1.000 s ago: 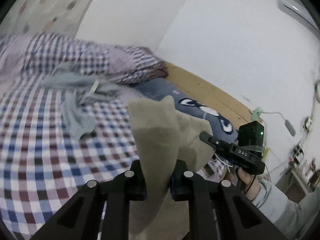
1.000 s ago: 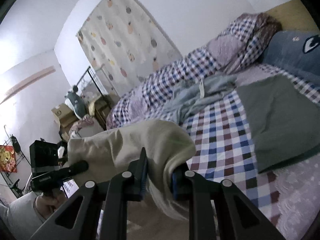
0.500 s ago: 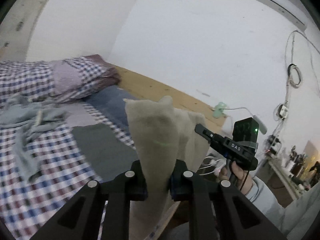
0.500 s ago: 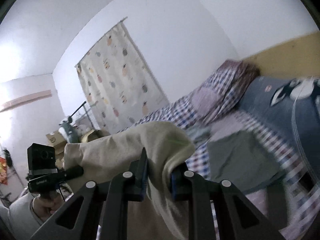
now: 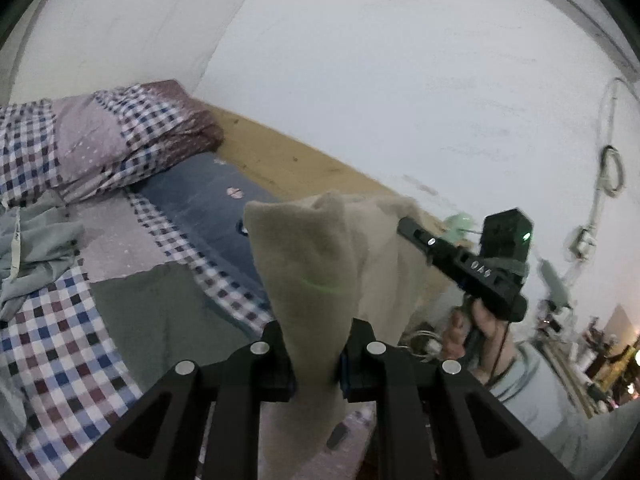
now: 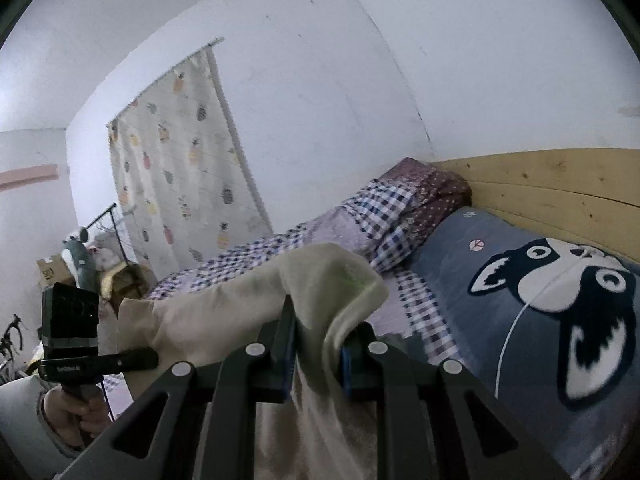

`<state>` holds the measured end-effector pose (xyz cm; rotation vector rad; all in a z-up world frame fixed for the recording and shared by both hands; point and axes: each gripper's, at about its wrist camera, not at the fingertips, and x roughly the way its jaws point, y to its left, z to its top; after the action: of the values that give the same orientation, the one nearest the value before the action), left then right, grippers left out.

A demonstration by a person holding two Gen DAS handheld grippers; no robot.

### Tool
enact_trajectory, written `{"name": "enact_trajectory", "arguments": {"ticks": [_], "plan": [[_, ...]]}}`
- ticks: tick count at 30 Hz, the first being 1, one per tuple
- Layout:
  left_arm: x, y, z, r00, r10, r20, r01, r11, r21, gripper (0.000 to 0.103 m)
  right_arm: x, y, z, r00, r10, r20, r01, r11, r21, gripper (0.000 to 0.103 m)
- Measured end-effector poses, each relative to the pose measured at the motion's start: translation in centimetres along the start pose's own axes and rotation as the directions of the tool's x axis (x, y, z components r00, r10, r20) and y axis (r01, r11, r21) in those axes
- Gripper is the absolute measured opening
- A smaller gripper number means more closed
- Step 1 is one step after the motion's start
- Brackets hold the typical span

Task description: Fold clothes

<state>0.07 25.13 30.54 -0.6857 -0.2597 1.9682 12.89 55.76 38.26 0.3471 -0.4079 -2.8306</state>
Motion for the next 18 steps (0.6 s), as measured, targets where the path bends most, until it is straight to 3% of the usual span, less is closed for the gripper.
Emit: {"name": "enact_trajectory", "arguments": {"ticks": [9, 18], "plan": [[8.2, 13.6, 1.2, 0.993, 0.097, -0.072, -0.105, 0.987, -0.122, 0.015, 17.3, -5.6, -0.7, 0.988, -0.041, -0.147, 0.041, 0.999, -0.002, 0.018], [13.5, 25.1, 0.7, 0.967, 0.204, -0.154, -0.233, 0.951, -0.201, 0.017, 32.0, -8.4, -3.4, 0.955, -0.089, -0.284, 0.089, 0.996, -0.011, 0.018]]}}
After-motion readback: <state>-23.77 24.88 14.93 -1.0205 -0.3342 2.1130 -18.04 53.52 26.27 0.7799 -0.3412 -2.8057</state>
